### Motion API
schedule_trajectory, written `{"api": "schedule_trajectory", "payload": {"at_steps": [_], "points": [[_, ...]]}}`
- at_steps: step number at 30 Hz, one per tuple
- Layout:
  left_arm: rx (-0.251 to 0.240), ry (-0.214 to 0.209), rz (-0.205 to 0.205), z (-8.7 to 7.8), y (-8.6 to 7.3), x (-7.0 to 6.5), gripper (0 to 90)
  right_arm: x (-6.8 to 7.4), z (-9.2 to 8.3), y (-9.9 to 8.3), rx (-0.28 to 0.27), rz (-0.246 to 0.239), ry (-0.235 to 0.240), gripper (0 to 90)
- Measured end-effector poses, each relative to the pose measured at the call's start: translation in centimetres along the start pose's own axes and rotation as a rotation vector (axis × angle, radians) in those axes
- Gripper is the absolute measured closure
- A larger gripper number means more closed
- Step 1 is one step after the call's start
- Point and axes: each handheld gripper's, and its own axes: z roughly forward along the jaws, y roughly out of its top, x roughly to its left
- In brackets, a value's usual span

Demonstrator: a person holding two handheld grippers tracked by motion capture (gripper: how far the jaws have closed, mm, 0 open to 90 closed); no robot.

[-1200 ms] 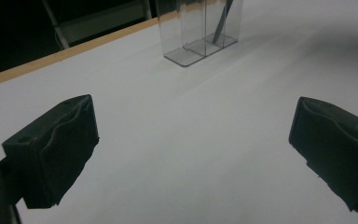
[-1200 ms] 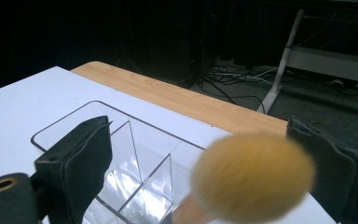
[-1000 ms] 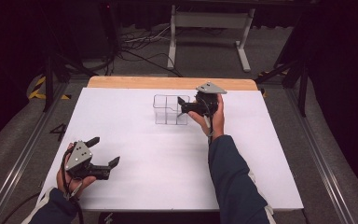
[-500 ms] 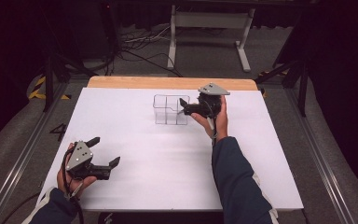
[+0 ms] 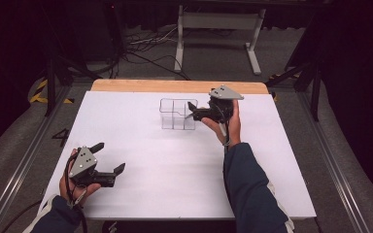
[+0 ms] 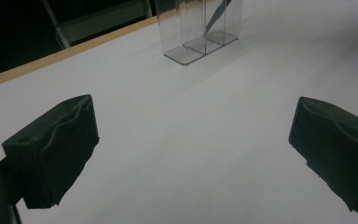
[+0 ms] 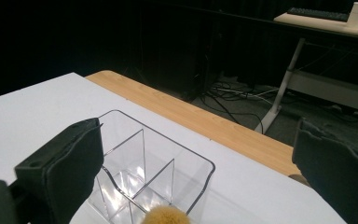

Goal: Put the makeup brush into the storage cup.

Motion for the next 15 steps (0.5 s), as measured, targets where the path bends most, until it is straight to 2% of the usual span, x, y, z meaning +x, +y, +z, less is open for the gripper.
{"api": "schedule_trajectory", "payload": {"at_steps": [15], "points": [[-0.024,0.013,-0.002,-0.4,0.1,0.0,2.1,-0.2,-2.4,0.6,-0.045,-0.026,-0.01,3.2]]}}
